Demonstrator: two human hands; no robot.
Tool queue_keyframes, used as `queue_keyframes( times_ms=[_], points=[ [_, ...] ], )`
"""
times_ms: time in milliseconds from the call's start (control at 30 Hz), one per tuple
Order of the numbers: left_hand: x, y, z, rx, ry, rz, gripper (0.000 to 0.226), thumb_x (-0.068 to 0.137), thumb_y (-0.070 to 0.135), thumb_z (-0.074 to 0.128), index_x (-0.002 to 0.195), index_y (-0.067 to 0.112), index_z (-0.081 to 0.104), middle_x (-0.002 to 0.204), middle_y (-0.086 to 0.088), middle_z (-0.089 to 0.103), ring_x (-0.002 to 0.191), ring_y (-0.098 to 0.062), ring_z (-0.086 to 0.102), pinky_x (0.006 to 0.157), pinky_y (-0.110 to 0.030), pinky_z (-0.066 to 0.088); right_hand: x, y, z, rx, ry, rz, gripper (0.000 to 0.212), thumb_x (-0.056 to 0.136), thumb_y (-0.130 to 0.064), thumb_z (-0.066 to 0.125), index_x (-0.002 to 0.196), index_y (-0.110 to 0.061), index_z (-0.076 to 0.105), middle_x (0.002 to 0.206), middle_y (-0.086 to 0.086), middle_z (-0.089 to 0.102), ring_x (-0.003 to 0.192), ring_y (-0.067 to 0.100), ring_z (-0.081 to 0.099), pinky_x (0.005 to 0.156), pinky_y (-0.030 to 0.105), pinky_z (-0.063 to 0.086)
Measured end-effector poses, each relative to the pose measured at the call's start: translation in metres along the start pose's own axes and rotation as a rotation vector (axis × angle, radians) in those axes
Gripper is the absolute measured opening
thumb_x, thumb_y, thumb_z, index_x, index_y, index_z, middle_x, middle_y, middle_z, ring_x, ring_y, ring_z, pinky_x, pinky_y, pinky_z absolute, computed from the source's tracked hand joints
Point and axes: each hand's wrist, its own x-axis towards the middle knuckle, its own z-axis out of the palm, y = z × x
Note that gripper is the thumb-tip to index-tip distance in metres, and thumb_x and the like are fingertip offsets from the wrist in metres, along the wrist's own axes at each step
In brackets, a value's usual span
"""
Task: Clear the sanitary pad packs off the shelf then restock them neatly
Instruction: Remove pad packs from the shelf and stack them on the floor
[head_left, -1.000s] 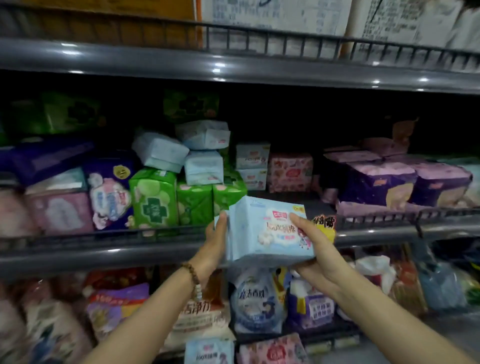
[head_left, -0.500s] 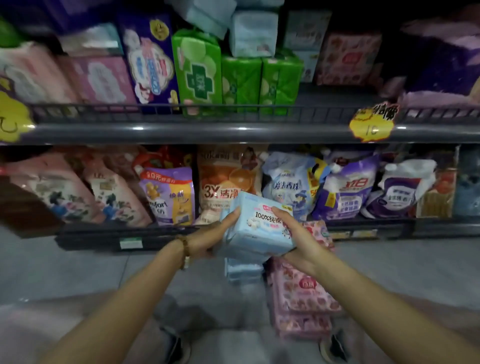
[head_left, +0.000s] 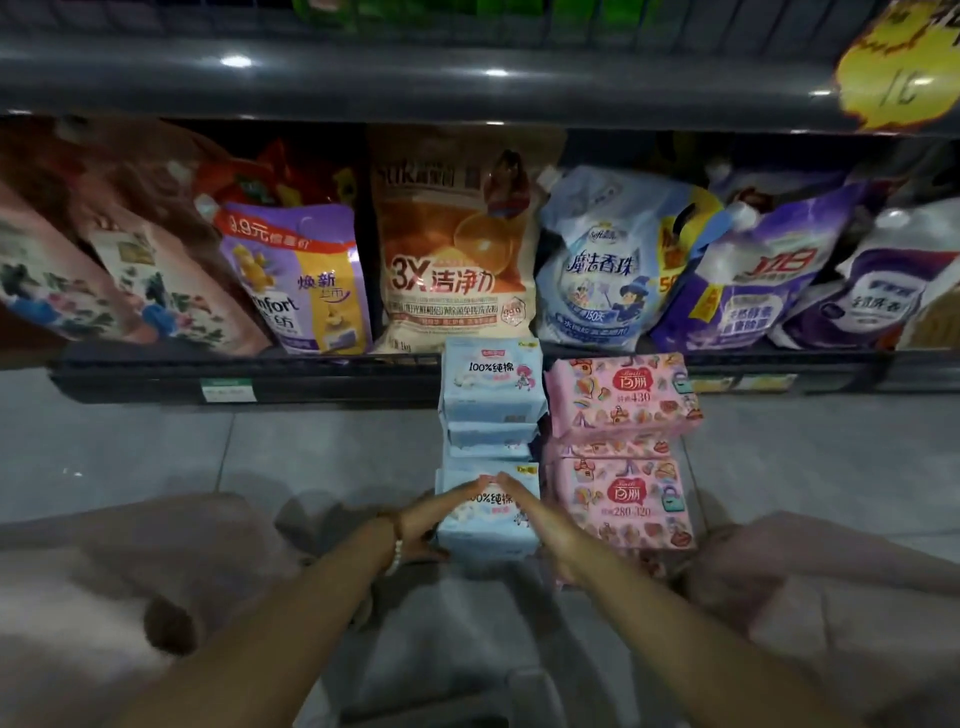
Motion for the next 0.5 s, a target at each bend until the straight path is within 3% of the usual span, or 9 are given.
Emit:
queue_keyframes(
  times_ms=[67,200,300,400,500],
  points=[
    [0.015,-0.005,0.001,-0.033,0.029,0.000,0.075,0.059,0.062,0.077,0.122,0.024,0.059,0.111,-0.004,0.070,0.108,-0.025,0.064,0.096,-0.046,0.050,0.017,0.007,-0.006,0.051,0.002,0.011,0.051,0.082,-0.053,0.062,0.123,-0.025,0.056,0.120,0.000,0.065,0.109,0.017,0.062,0.101,0.039,0.047],
    [0.043,-0.013,0.003,-0.030,0.066,0.025,0.082,0.048,0.070,0.078,0.116,0.030,0.059,0.108,0.000,0.072,0.103,-0.024,0.066,0.093,-0.048,0.051,0.046,0.019,-0.013,-0.014,0.060,0.032,0.052,0.086,-0.054,0.058,0.130,-0.025,0.052,0.125,-0.002,0.061,0.113,0.018,0.057,0.103,0.034,0.041],
    [0.059,-0.019,0.002,-0.045,0.166,0.054,0.081,0.049,0.071,0.075,0.116,0.030,0.057,0.103,0.001,0.072,0.099,-0.023,0.067,0.087,-0.046,0.054,0.062,0.028,-0.011,0.025,0.113,0.002,0.035,0.091,-0.044,0.057,0.121,-0.027,0.052,0.117,0.000,0.063,0.106,0.017,0.059,0.097,0.030,0.044],
    [0.066,-0.019,-0.001,-0.002,0.157,0.059,0.060,0.073,0.061,0.067,0.122,0.028,0.056,0.106,0.002,0.072,0.098,-0.019,0.068,0.081,-0.038,0.056,0.077,0.037,-0.005,0.095,0.179,-0.035,0.027,0.093,-0.031,0.059,0.118,-0.020,0.056,0.117,0.004,0.065,0.101,0.018,0.063,0.086,0.025,0.051],
    [0.070,-0.019,0.002,0.047,0.135,0.060,0.032,0.092,0.041,0.054,0.122,0.028,0.053,0.115,0.002,0.067,0.093,-0.010,0.065,0.064,-0.021,0.054,0.084,0.041,-0.002,0.083,0.211,-0.080,0.032,0.096,-0.024,0.054,0.127,-0.014,0.052,0.113,0.001,0.060,0.088,0.008,0.061,0.065,0.007,0.049]
  ],
)
